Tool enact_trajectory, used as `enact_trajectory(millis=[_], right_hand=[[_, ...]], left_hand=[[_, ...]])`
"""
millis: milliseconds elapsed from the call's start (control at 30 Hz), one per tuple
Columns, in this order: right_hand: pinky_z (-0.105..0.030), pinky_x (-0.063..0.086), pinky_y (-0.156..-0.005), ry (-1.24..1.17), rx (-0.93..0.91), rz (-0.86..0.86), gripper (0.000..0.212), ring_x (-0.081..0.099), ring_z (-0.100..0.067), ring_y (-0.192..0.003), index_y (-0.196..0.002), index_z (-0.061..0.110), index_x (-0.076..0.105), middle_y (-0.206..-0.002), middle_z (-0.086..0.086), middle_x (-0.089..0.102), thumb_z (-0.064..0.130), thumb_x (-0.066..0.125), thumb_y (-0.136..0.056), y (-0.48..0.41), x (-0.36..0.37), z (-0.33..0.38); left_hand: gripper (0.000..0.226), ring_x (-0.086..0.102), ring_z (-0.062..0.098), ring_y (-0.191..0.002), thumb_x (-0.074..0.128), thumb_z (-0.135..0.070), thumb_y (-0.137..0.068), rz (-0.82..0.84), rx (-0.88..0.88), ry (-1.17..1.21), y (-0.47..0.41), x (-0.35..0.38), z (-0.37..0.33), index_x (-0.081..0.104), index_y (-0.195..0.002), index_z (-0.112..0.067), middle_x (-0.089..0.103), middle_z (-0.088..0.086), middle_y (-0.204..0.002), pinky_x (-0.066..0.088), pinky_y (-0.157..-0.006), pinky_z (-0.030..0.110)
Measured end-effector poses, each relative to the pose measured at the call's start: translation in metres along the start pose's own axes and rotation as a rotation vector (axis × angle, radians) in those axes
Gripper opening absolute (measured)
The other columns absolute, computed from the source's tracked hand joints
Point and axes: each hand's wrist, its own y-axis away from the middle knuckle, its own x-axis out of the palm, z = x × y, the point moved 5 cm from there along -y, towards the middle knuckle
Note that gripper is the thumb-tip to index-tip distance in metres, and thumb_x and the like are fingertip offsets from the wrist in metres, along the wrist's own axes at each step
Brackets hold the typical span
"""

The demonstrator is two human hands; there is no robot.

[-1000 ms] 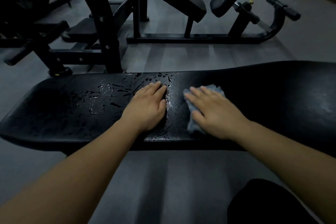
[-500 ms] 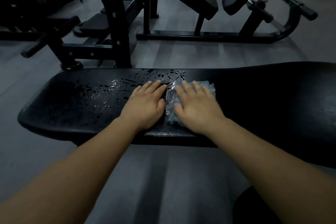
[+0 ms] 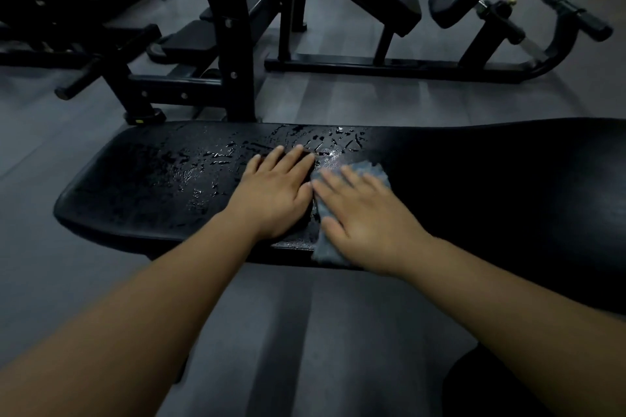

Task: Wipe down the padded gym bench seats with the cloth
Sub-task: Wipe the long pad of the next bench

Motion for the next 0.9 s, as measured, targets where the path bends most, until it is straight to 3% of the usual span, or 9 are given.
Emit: enact_trajectory(millis=[100, 200, 300, 400, 500, 600, 700, 800, 900], right_hand=[[-0.038, 0.009, -0.123, -0.045, -0.065, 0.027, 0.076, 0.016, -0.02, -0.152, -0.158, 0.028, 0.024, -0.166, 0.003, 0.019, 0.054, 0.01, -0.088, 0.02, -0.003, -0.023], [-0.041, 0.011, -0.124, -0.012, 0.187, -0.002, 0.072, 0.016, -0.024, -0.153, -0.159, 0.028, 0.02, -0.167, 0.0, 0.016, 0.056, 0.009, -0.093, -0.023, -0.005, -0.079], [-0.044, 0.008, -0.124, -0.015, 0.322, -0.011, 0.06, 0.01, -0.026, -0.154, -0.159, 0.025, 0.017, -0.168, -0.002, 0.011, 0.045, 0.022, -0.103, -0.076, -0.004, -0.072], [-0.042, 0.003, -0.124, -0.035, 0.168, 0.003, 0.06, 0.006, -0.022, -0.154, -0.16, 0.026, 0.015, -0.168, 0.0, 0.008, 0.043, 0.022, -0.103, -0.076, -0.001, -0.028], [-0.039, 0.005, -0.125, -0.068, -0.017, 0.018, 0.07, 0.009, -0.017, -0.154, -0.159, 0.03, 0.017, -0.167, 0.006, 0.012, 0.051, 0.012, -0.092, -0.034, -0.003, -0.021], [-0.039, 0.01, -0.124, -0.037, 0.12, 0.019, 0.08, 0.014, -0.02, -0.153, -0.159, 0.031, 0.019, -0.167, 0.002, 0.016, 0.057, 0.004, -0.084, -0.05, -0.006, -0.071], [-0.042, 0.013, -0.122, 0.006, 0.304, 0.006, 0.07, 0.018, -0.025, -0.152, -0.158, 0.025, 0.022, -0.166, -0.001, 0.018, 0.049, 0.014, -0.093, -0.101, -0.005, -0.084], [-0.042, 0.009, -0.123, -0.01, 0.2, 0.013, 0.057, 0.012, -0.025, -0.153, -0.159, 0.025, 0.018, -0.168, -0.001, 0.013, 0.041, 0.024, -0.104, -0.111, 0.002, -0.038], [-0.039, 0.006, -0.125, -0.056, 0.012, 0.017, 0.062, 0.009, -0.019, -0.154, -0.16, 0.027, 0.016, -0.168, 0.004, 0.011, 0.044, 0.022, -0.101, -0.07, 0.0, -0.017]], left_hand=[[0.074, 0.01, 0.019, -0.153, 0.008, -0.055, -0.087, -0.017, 0.015, 0.001, -0.002, -0.001, 0.002, 0.019, -0.157, -0.035, 0.014, -0.008, -0.166, 0.01, -0.123, 0.047], [0.069, 0.02, 0.021, -0.149, 0.017, -0.054, -0.088, -0.038, 0.003, -0.01, -0.007, -0.006, 0.003, 0.028, -0.153, -0.036, 0.024, -0.008, -0.162, 0.018, -0.12, 0.048], [0.067, 0.03, 0.021, -0.141, 0.021, -0.056, -0.087, -0.093, 0.012, -0.02, -0.009, -0.01, 0.003, 0.038, -0.148, -0.035, 0.036, -0.008, -0.155, 0.024, -0.114, 0.046], [0.076, 0.028, 0.019, -0.142, 0.015, -0.056, -0.082, -0.127, 0.0, 0.032, -0.008, -0.008, 0.006, 0.037, -0.149, -0.027, 0.036, -0.006, -0.155, 0.021, -0.117, 0.045], [0.078, 0.011, 0.016, -0.151, 0.014, -0.05, -0.083, -0.068, -0.034, 0.064, -0.012, -0.003, 0.01, 0.026, -0.155, -0.024, 0.02, -0.004, -0.164, 0.009, -0.123, 0.047], [0.075, 0.005, 0.015, -0.153, 0.015, -0.044, -0.086, -0.039, -0.032, 0.074, -0.012, -0.001, 0.008, 0.02, -0.157, -0.024, 0.011, -0.005, -0.167, 0.004, -0.124, 0.047], [0.074, 0.009, 0.016, -0.153, 0.015, -0.042, -0.085, -0.062, -0.034, 0.095, -0.012, -0.003, 0.01, 0.024, -0.156, -0.024, 0.015, -0.006, -0.166, 0.007, -0.124, 0.046], [0.073, 0.016, 0.018, -0.152, 0.019, -0.039, -0.085, -0.068, -0.016, 0.136, -0.015, -0.004, 0.013, 0.03, -0.155, -0.021, 0.022, -0.002, -0.164, 0.011, -0.124, 0.042], [0.059, 0.017, 0.019, -0.151, 0.029, -0.042, -0.1, -0.026, 0.054, 0.12, -0.018, -0.01, 0.024, 0.029, -0.155, -0.019, 0.022, 0.001, -0.164, 0.013, -0.123, 0.033]])
